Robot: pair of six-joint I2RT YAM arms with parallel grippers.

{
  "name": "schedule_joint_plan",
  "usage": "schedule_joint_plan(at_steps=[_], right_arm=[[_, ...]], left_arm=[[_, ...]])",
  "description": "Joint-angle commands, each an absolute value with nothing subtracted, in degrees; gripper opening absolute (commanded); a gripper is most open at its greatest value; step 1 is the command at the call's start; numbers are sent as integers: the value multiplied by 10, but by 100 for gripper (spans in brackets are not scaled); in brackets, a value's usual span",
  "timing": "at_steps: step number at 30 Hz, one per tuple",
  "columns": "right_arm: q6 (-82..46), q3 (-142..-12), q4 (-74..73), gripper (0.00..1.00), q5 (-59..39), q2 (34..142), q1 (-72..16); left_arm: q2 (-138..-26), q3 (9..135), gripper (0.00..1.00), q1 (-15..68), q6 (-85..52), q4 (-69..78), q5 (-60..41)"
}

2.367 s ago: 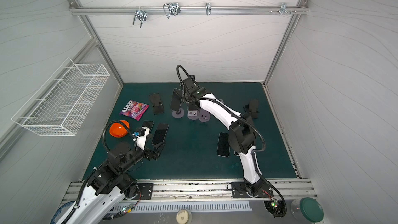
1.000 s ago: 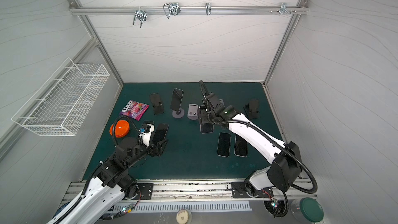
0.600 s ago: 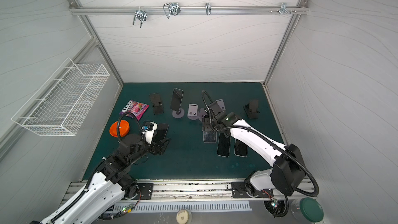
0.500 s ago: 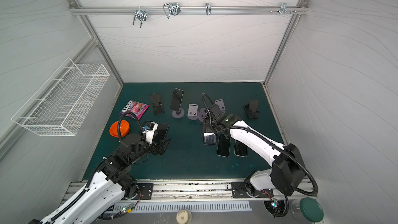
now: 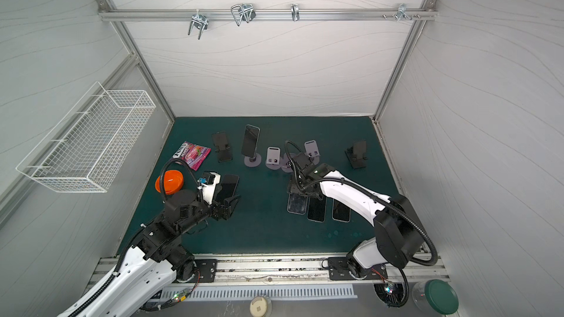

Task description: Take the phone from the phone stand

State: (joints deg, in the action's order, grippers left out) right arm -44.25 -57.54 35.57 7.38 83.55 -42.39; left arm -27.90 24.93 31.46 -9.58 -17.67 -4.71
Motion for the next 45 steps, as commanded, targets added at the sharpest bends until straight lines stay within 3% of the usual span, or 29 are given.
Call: schedule_joint_plan(at_steps=[1,23,45], right_arm=[[-460,-583,362,64,73,851,-421],[-493,-601,352,66,40,943,-422],[-480,-635,388,68,79,994,-436]], left_arm=[[-272,264,95,317,-105,-188,-41],[-251,265,96,317,-121,-234,-10],[-260,269,96,317,-95,-236,-5]])
